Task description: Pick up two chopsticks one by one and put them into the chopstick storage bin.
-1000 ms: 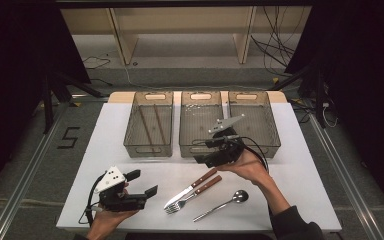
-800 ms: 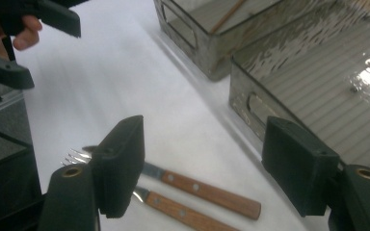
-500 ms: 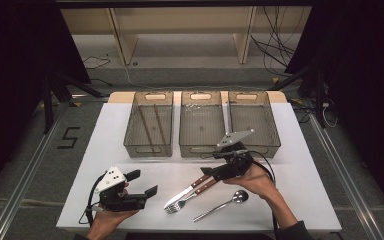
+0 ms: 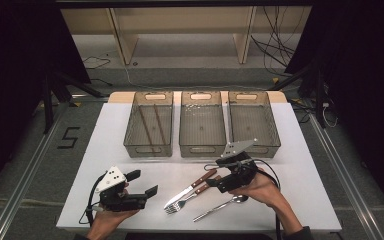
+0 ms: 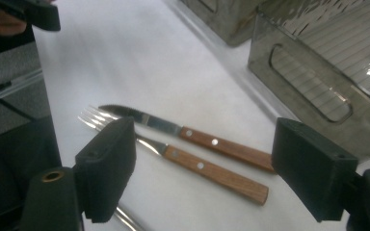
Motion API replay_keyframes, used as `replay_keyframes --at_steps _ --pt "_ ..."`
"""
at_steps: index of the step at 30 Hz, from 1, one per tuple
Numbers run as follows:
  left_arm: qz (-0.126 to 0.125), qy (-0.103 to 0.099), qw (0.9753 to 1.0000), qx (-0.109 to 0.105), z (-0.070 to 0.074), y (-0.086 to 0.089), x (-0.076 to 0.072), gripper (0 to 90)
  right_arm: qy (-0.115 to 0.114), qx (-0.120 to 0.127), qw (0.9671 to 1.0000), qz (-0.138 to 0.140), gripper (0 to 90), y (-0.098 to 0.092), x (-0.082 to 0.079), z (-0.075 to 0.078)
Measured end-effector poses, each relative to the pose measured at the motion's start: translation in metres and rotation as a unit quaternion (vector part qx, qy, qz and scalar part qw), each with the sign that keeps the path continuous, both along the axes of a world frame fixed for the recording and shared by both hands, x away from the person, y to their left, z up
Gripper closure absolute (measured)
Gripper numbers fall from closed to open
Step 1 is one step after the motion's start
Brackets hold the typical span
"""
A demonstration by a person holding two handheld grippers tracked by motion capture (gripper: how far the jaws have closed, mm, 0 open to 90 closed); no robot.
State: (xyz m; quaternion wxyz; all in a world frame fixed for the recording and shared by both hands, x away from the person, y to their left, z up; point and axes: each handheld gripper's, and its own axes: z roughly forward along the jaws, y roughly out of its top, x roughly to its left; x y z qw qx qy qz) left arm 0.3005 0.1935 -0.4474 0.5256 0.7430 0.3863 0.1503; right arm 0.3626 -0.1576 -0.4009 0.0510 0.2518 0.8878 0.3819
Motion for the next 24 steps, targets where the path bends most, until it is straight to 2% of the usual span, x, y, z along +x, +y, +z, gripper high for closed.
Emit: replay_keyframes --at_steps 7,17,24 --pt "0.000 0.000 1.0000 0.002 0.000 -0.001 0.000 15.5 0.010 -0.014 0.9998 0.012 18.7 -0.001 -0.003 -0.005" --pt "-0.001 0.000 1.0000 0.002 0.000 -0.001 0.000 15.5 0.012 -0.052 0.9982 0.029 16.9 0.003 -0.008 -0.009" --pt "-0.002 0.000 1.0000 0.003 0.000 -0.001 0.000 15.5 0.012 -0.085 0.9956 0.037 17.1 0.005 -0.010 -0.013"
